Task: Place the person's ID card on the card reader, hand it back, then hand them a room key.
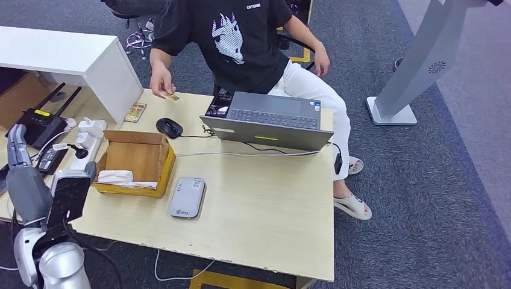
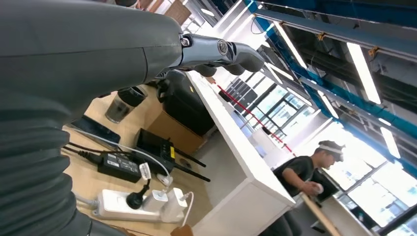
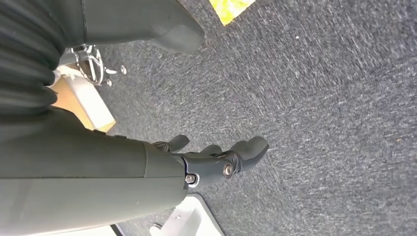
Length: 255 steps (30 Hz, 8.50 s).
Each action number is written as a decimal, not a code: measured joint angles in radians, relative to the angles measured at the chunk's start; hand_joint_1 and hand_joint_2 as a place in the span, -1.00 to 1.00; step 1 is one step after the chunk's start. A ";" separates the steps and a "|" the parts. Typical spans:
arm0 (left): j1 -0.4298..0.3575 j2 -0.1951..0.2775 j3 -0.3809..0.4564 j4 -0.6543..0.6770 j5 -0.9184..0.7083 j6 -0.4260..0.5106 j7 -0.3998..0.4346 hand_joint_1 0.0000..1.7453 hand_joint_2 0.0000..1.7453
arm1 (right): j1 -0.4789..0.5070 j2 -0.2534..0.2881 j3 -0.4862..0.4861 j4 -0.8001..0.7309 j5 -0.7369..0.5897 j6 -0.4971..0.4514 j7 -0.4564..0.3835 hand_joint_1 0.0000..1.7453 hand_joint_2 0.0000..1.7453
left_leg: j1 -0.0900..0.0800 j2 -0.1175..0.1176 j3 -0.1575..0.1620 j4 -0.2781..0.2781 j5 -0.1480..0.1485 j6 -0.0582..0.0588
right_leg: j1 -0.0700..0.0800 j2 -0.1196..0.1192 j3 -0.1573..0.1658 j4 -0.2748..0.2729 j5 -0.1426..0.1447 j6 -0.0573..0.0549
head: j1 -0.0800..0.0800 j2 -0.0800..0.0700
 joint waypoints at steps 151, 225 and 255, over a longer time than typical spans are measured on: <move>-0.136 0.345 -0.461 0.050 -0.615 0.021 0.469 1.00 1.00 | 0.002 -0.002 -0.017 0.027 0.222 0.080 0.011 -1.00 1.00 | 0.000 -0.001 -0.001 0.000 0.002 0.000 | 0.000 -0.001 0.000 0.001 0.000 0.000 | 0.000 0.000; 0.149 0.411 -0.442 0.032 -0.615 -0.255 0.489 -1.00 1.00 | 0.003 0.005 -0.097 0.028 0.193 0.067 0.022 -1.00 1.00 | 0.000 -0.001 -0.002 0.000 0.002 0.001 | 0.000 -0.002 -0.001 0.001 0.001 0.000 | -0.001 0.000; 0.093 0.390 -0.340 0.365 -0.615 -0.217 0.446 -0.94 1.00 | 0.001 0.002 -0.057 0.028 0.240 0.101 0.015 -1.00 1.00 | 0.000 -0.001 -0.002 0.000 0.003 0.000 | 0.000 -0.002 -0.001 0.001 0.001 0.000 | -0.001 0.000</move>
